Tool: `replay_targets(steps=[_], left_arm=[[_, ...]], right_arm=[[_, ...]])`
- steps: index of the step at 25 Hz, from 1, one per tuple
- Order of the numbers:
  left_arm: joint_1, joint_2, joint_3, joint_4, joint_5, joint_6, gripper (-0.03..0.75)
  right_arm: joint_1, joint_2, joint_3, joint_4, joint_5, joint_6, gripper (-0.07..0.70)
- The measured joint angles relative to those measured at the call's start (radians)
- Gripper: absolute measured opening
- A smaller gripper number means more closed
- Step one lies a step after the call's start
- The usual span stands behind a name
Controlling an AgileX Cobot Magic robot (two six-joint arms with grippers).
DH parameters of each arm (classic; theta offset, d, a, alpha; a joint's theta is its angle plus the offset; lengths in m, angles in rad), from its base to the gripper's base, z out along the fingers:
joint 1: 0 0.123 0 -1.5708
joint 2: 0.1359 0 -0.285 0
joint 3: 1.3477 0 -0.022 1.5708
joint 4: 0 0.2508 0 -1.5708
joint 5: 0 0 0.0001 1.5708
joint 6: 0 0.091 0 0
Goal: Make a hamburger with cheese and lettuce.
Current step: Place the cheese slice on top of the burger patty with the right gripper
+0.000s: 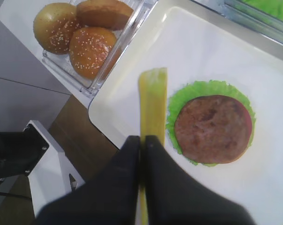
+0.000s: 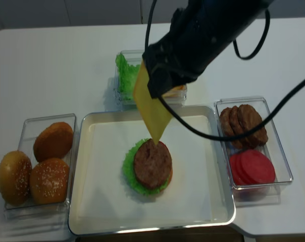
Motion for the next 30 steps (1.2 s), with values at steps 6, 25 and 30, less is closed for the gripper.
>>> replay_targets(steps=[6, 25, 30], left_arm=[[0.000, 0.000, 0.000, 0.000, 0.000, 0.000, 0.288], [0.000, 0.000, 0.000, 0.000, 0.000, 0.000, 0.288], [0.000, 0.000, 0.000, 0.000, 0.000, 0.000, 0.288]], right_arm=[[0.009, 0.020, 0.064, -0.004, -0.002, -0.008, 0.041], [0.009, 0.141, 0.089, 0.065, -0.016, -0.113, 0.041], [0.009, 0.190, 0.090, 0.096, -0.019, -0.137, 0.041]])
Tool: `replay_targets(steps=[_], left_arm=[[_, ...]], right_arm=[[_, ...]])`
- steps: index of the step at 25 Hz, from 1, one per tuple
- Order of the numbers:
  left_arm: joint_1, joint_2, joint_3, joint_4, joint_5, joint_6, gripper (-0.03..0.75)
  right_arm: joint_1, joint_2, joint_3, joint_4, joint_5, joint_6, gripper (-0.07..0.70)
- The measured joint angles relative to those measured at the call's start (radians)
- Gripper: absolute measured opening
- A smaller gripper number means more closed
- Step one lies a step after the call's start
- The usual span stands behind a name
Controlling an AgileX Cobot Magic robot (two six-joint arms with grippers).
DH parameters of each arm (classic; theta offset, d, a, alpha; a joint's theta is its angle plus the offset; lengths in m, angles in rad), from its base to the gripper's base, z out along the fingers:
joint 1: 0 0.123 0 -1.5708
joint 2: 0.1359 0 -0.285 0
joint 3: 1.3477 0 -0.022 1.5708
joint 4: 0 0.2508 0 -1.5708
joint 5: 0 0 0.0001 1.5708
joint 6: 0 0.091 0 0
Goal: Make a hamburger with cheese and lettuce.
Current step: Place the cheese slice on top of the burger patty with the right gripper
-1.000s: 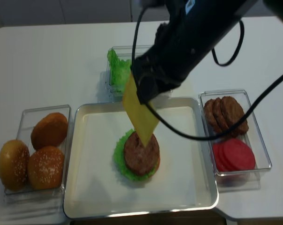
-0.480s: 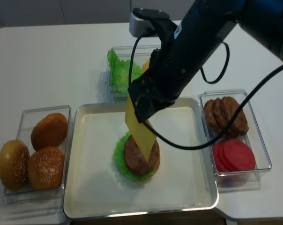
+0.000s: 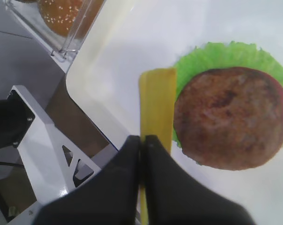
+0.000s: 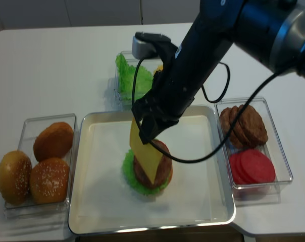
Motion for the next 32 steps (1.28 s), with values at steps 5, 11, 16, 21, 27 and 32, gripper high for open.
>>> replay_targets(steps=[5, 11, 16, 21, 27, 32], left_arm=[[0.000, 0.000, 0.000, 0.000, 0.000, 0.000, 0.288], [0.000, 0.000, 0.000, 0.000, 0.000, 0.000, 0.288], [0.000, 0.000, 0.000, 0.000, 0.000, 0.000, 0.288], [0.000, 0.000, 0.000, 0.000, 0.000, 0.000, 0.288], [0.000, 0.000, 0.000, 0.000, 0.000, 0.000, 0.288], [0.000, 0.000, 0.000, 0.000, 0.000, 0.000, 0.288]], right_arm=[[0.000, 0.019, 0.002, 0.016, -0.003, -0.017, 0.041], [0.000, 0.044, 0.002, 0.024, -0.004, -0.023, 0.041], [0.000, 0.050, 0.002, 0.027, -0.008, -0.029, 0.041], [0.000, 0.050, 0.002, 0.029, -0.008, -0.031, 0.041], [0.000, 0.050, 0.002, 0.019, -0.008, -0.031, 0.041], [0.000, 0.050, 0.002, 0.005, -0.008, -0.031, 0.041]])
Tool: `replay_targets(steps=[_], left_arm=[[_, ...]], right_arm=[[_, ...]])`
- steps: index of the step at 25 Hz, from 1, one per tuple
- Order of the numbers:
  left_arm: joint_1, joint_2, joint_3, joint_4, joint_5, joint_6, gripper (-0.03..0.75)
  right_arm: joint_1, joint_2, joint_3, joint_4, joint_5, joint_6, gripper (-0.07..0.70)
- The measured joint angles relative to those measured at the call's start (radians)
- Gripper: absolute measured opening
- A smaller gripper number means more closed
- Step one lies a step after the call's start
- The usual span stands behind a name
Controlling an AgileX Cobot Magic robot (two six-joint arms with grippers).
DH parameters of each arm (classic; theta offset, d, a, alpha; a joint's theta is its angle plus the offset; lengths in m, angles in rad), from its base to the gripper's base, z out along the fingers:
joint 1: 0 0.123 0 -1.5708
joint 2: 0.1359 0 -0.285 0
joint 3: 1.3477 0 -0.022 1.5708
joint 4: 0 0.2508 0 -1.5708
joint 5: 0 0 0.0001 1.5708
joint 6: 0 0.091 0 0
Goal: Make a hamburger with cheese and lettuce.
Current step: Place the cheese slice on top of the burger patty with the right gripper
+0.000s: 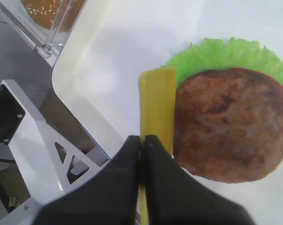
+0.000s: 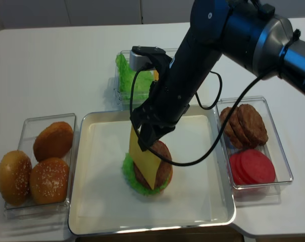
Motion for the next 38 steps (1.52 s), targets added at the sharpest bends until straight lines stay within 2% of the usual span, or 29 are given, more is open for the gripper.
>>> replay_targets(steps=[38], left_arm=[[0.000, 0.000, 0.000, 0.000, 0.000, 0.000, 0.288]], right_arm=[[0.000, 0.010, 0.000, 0.006, 0.000, 0.000, 0.041]])
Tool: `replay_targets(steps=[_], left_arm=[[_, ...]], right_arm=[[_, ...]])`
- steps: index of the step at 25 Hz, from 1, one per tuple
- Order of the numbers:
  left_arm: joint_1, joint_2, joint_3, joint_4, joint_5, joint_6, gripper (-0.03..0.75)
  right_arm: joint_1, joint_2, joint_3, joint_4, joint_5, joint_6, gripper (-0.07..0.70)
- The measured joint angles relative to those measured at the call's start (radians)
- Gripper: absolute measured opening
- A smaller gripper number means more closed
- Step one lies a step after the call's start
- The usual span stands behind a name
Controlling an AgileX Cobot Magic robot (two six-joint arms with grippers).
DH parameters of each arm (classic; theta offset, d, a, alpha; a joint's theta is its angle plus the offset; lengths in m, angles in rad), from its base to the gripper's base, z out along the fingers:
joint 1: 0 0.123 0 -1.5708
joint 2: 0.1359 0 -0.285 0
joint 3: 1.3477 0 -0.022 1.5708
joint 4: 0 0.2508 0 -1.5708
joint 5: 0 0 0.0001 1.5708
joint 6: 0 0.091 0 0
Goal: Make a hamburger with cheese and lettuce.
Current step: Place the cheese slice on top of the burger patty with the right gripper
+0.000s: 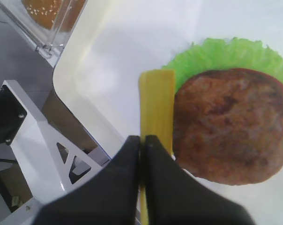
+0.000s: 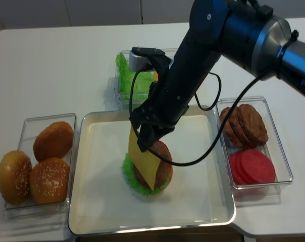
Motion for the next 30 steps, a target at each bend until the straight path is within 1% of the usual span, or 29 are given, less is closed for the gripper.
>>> replay_targets(steps=[13, 19, 30], left_arm=[[0.000, 0.000, 0.000, 0.000, 0.000, 0.000, 0.288], [0.000, 0.000, 0.000, 0.000, 0.000, 0.000, 0.288], [0.000, 0.000, 0.000, 0.000, 0.000, 0.000, 0.288]], right_arm=[[0.000, 0.000, 0.000, -0.054, -0.001, 0.000, 0.041], [0.000, 0.000, 0.000, -0.073, -0.033, 0.000, 0.041], [0.000, 0.000, 0.000, -0.104, -0.052, 0.000, 0.041]])
